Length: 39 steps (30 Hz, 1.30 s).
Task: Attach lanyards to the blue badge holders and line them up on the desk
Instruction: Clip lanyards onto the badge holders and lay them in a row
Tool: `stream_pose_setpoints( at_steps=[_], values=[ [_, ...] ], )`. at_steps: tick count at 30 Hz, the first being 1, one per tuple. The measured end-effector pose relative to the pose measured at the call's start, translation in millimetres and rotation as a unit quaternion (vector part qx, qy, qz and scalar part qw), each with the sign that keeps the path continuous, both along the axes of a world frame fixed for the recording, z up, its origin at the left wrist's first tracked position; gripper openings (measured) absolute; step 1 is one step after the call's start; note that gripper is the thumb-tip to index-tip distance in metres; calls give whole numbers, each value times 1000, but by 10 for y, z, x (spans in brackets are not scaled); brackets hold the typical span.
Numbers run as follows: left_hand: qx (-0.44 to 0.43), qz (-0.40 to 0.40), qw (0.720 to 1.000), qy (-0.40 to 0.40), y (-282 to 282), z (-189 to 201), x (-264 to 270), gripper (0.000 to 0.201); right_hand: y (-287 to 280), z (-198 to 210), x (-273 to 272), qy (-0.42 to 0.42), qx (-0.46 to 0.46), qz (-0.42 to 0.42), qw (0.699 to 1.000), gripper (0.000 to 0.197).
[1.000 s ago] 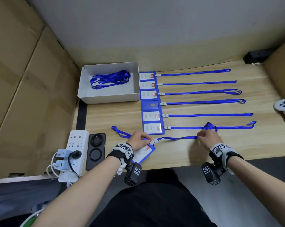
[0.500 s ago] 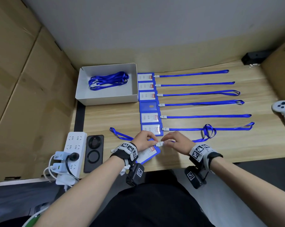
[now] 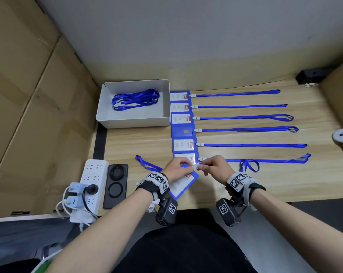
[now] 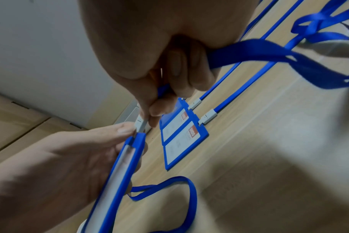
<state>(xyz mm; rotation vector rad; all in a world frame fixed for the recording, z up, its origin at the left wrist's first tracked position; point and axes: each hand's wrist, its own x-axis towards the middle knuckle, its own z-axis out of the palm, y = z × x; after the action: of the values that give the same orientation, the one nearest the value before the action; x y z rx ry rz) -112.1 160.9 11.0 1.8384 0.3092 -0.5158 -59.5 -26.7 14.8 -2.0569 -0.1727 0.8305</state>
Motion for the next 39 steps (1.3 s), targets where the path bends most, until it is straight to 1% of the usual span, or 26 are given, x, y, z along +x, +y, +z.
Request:
stream_pose_setpoints(
  at_steps=[3, 6, 11, 14, 17, 19, 21, 23, 26, 29, 31, 32, 33, 35, 37, 39],
  values=[
    [-1, 31, 999, 14, -19, -18, 23, 8, 42, 46, -6, -23, 3, -5, 1000, 29],
    [2, 58, 998, 29, -32, -47, 37, 9, 71, 85, -18, -37, 17, -10, 999, 23],
    [-21, 80, 995, 50, -52, -32, 36, 9, 104, 128, -89, -81, 22, 3, 996, 21],
    [-28, 94, 993, 64, -75, 12, 54, 7, 114, 123, -151, -125, 11, 21, 992, 27],
    [-42, 102, 992, 67, -105, 43, 66, 8, 101, 118, -159, -170, -30, 30, 985, 35],
    [-58, 123, 988, 74, -90, 40, 47, 5, 81, 137, -132, -173, -41, 3, 984, 31],
    [-66, 141, 984, 85, -32, 14, 11, 10, 63, 148, -109, -168, -47, -24, 984, 25],
    [-44, 140, 986, 85, 45, -53, -28, 11, 51, 141, -92, -148, -47, -37, 987, 22],
    [-4, 122, 990, 66, 131, -131, -91, 10, 61, 84, -103, -101, -55, -21, 993, 29],
    [-1, 93, 995, 46, 183, -166, -141, 16, 116, 18, -129, -79, -71, 15, 994, 35],
    [6, 68, 997, 34, 204, -174, -162, 16, 159, -12, -120, -72, -86, 39, 993, 34],
    [11, 80, 996, 30, 220, -186, -157, 16, 169, -31, -107, -72, -92, 39, 992, 33],
    [13, 113, 993, 26, 249, -195, -145, 15, 170, -58, -86, -74, -96, 30, 992, 32],
    [7, 217, 976, 23, 361, -208, -93, 15, 151, -72, -53, -77, -86, 0, 993, 32],
    [3, 305, 952, 32, 516, -222, -15, 25, 132, -45, -24, -73, -60, -13, 995, 32],
    [-3, 338, 940, 39, 633, -220, 68, 34, 121, 24, 9, -57, -30, -18, 998, 25]
  ],
)
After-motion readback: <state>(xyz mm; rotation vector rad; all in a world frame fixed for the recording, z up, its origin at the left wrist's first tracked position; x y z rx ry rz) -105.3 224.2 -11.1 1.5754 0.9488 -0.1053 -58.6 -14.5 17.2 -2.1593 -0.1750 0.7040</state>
